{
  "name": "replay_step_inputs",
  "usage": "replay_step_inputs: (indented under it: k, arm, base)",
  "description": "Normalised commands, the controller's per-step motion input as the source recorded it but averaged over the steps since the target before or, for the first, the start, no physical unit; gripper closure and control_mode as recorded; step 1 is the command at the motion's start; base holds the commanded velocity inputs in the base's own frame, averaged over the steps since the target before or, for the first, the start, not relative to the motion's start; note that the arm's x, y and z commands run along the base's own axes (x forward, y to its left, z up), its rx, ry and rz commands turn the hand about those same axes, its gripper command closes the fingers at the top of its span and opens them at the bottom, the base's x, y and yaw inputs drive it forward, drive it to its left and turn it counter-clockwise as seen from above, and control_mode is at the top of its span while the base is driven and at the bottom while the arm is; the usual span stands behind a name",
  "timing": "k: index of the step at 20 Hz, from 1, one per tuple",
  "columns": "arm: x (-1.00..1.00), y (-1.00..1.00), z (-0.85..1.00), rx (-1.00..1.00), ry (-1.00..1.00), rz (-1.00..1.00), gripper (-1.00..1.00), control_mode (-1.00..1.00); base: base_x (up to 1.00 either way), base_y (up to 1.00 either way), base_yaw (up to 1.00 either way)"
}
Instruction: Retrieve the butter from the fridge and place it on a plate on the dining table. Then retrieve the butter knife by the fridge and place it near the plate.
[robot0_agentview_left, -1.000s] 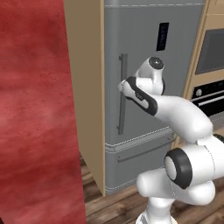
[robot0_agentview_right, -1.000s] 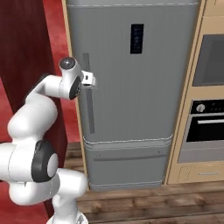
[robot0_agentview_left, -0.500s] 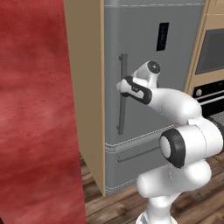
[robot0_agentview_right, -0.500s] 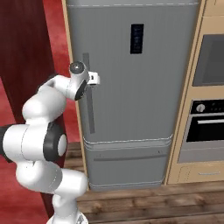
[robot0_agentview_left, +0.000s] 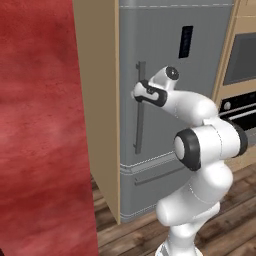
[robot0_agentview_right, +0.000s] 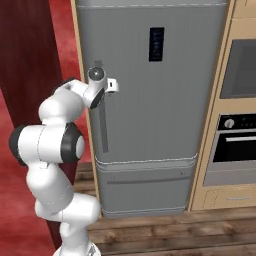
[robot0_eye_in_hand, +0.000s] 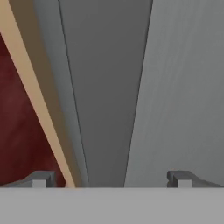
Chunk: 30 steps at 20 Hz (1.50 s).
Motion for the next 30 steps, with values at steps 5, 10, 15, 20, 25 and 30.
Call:
replay_step_inputs:
  k: [5, 10, 15, 20, 25, 30]
  arm:
    - [0.46, 0.0, -0.06, 0.0, 0.0, 0.0, -1.0, -1.0]
    - [0.32, 0.01, -0.15, 0.0, -0.07, 0.0, -1.0, -1.0]
    - [0.28, 0.0, -0.02, 0.0, -0.05, 0.0, -1.0, -1.0]
    - [0.24, 0.0, 0.0, 0.0, -0.01, 0.0, 1.0, -1.0]
    - [0.02, 0.0, 0.0, 0.0, 0.0, 0.0, 1.0, -1.0]
    - [-0.19, 0.0, 0.01, 0.0, 0.0, 0.0, 1.0, -1.0]
  base:
    - [0.0, 0.0, 0.0]
    - [0.0, 0.0, 0.0]
    - [0.0, 0.0, 0.0]
    - [0.0, 0.0, 0.0]
    - [0.0, 0.0, 0.0]
    - [0.0, 0.0, 0.0]
